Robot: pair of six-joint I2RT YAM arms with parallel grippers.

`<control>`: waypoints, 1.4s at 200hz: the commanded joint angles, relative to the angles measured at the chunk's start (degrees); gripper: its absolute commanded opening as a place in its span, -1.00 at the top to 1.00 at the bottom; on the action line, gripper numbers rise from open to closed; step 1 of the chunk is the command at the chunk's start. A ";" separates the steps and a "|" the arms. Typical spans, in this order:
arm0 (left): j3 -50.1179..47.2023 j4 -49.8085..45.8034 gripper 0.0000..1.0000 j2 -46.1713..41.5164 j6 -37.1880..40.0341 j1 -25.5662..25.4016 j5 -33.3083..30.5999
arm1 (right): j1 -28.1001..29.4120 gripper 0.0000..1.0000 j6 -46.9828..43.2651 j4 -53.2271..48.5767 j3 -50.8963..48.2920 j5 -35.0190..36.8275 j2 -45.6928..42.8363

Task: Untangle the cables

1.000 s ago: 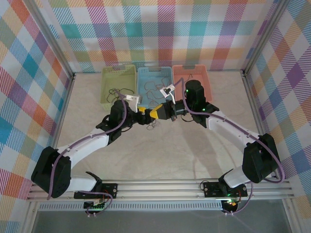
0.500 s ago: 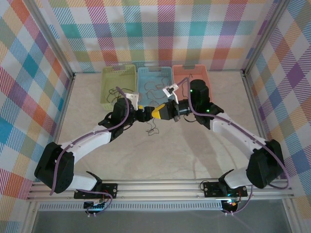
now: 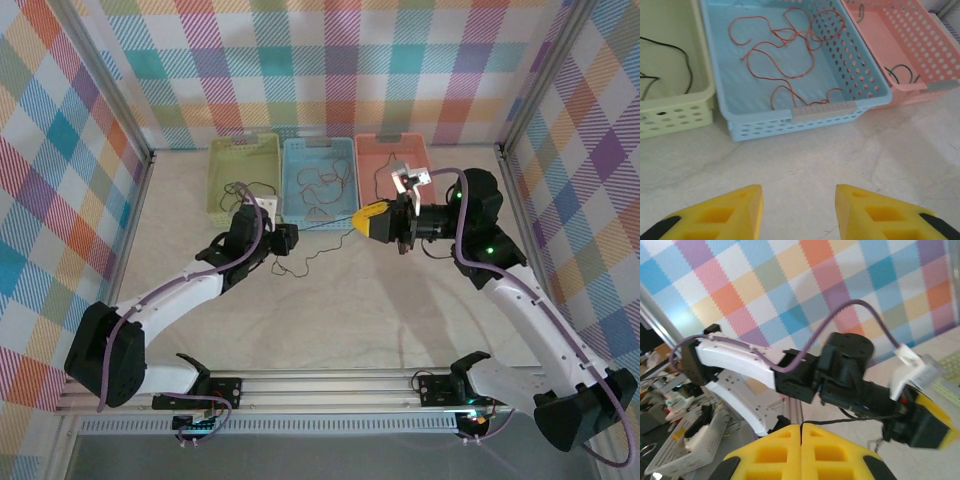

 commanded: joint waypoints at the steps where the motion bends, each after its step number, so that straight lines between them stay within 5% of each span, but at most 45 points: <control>1: -0.09 -4.77 0.15 -1.33 0.09 2.62 -3.37 | -1.39 1.00 -3.34 -2.06 0.40 3.62 -3.49; 42: 1.38 -10.47 0.12 -1.21 0.23 4.82 -7.11 | -3.17 1.00 -5.53 -5.70 0.76 8.56 -7.30; 85: 0.67 -12.95 -0.05 -3.67 -0.98 6.78 -10.56 | -3.92 1.00 -10.17 -12.15 1.11 22.00 -10.91; 209: -1.17 -12.97 0.07 -7.22 -3.76 9.61 -8.91 | -4.02 1.00 -10.83 -12.86 1.21 26.79 -6.52; 231: -0.62 -12.74 0.09 -9.08 -4.18 9.61 -3.86 | -3.88 0.30 -10.60 -8.53 -2.81 20.54 -3.83; 280: 5.60 -19.58 0.21 -15.44 -6.56 9.61 3.98 | 1.96 -0.01 -18.30 5.67 -11.17 15.05 8.79</control>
